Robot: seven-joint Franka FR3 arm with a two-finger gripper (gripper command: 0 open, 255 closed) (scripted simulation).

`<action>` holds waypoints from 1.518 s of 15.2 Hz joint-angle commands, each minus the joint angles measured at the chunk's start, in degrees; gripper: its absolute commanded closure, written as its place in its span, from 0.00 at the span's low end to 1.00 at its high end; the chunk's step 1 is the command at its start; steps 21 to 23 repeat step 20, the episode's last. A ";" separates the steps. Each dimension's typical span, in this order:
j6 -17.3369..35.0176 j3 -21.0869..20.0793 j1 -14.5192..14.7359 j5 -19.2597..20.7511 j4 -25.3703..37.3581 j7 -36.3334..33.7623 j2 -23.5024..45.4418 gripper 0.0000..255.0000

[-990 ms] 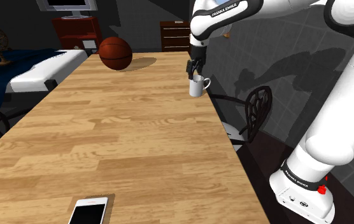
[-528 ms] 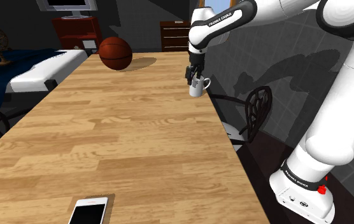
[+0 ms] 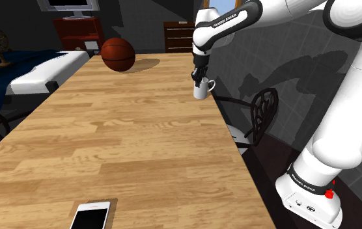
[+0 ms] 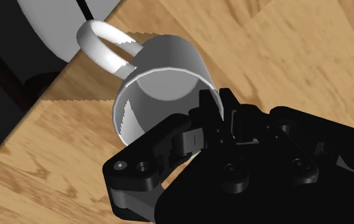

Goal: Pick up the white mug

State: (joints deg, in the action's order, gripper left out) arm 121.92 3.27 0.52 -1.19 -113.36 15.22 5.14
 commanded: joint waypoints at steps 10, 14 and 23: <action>-5.13 0.05 -0.03 0.15 3.64 -0.09 -1.44 1.00; -8.09 0.05 -0.03 0.21 5.96 -0.16 -2.08 1.00; -11.19 0.05 -0.03 0.26 8.60 -0.22 -2.55 1.00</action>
